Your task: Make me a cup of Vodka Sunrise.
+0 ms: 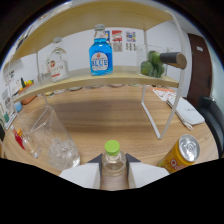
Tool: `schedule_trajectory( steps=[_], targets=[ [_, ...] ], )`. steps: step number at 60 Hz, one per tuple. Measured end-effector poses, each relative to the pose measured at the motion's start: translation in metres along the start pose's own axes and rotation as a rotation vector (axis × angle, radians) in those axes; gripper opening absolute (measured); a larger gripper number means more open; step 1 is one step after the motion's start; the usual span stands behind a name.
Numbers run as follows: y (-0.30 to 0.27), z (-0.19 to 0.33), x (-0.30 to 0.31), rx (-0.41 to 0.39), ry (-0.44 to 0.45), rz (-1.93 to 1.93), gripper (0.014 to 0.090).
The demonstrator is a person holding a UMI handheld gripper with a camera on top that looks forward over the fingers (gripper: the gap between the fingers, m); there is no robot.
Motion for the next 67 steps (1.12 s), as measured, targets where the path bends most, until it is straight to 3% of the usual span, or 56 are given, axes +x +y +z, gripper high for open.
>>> schedule_trajectory(
  steps=[5, 11, 19, 33, 67],
  targets=[
    [0.004, -0.003, 0.004, -0.022, 0.021, 0.016, 0.0523],
    [-0.001, -0.021, 0.008, -0.041, 0.052, 0.026, 0.0859],
    [-0.027, -0.064, -0.001, 0.004, 0.082, 0.004, 0.0851],
    [-0.043, -0.12, -0.039, -0.014, 0.089, -0.034, 0.085],
    [-0.024, -0.146, -0.106, -0.076, 0.044, -0.042, 0.0858]
  ],
)
